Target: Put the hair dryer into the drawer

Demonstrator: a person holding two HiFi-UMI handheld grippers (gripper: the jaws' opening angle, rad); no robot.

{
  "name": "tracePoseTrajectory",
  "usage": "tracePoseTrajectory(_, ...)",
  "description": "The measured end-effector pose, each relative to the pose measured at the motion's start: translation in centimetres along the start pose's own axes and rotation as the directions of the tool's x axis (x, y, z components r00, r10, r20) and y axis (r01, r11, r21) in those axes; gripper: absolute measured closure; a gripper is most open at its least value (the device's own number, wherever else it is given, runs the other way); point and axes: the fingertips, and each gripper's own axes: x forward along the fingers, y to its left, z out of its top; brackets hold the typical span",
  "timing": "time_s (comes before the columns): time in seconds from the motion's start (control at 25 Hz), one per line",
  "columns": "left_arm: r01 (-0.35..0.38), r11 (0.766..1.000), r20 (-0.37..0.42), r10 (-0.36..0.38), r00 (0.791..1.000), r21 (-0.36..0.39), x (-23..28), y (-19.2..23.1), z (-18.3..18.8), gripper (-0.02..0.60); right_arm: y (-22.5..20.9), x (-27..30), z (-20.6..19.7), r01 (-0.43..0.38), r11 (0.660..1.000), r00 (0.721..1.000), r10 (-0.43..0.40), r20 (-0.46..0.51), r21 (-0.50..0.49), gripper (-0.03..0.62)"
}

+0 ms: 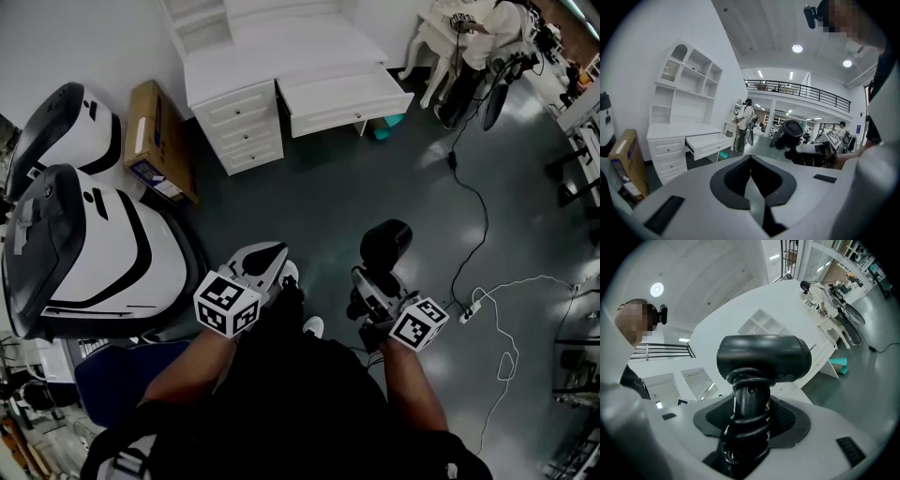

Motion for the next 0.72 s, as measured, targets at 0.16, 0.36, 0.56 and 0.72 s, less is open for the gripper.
tracePoseTrajectory(0.16, 0.011, 1.000, -0.022, -0.011, 1.000, -0.014, 1.9, 1.6, -0.1, 0.572, -0.6, 2.0, 0.5, -0.007, 1.000, 1.000, 0.007, -0.017, -0.003, 0.350)
tracePoseTrajectory(0.36, 0.044, 0.999, 0.004, -0.044, 0.999, 0.005, 5.4, 3.8, 3.0, 0.572, -2.6, 4.6, 2.5, 0.014, 1.000, 1.000, -0.015, -0.023, -0.010, 0.350)
tracePoseTrajectory(0.56, 0.049, 0.999, 0.000, -0.049, 0.999, 0.004, 8.0, 8.3, 5.1, 0.572, -4.8, 8.8, 5.4, 0.041, 0.999, 0.999, -0.041, -0.012, -0.003, 0.350)
tracePoseTrajectory(0.72, 0.044, 0.999, 0.036, -0.043, 0.998, -0.029, 10.6, 12.3, 7.8, 0.572, -6.0, 12.0, 8.6, 0.056, 0.997, 0.998, -0.057, -0.010, -0.052, 0.350)
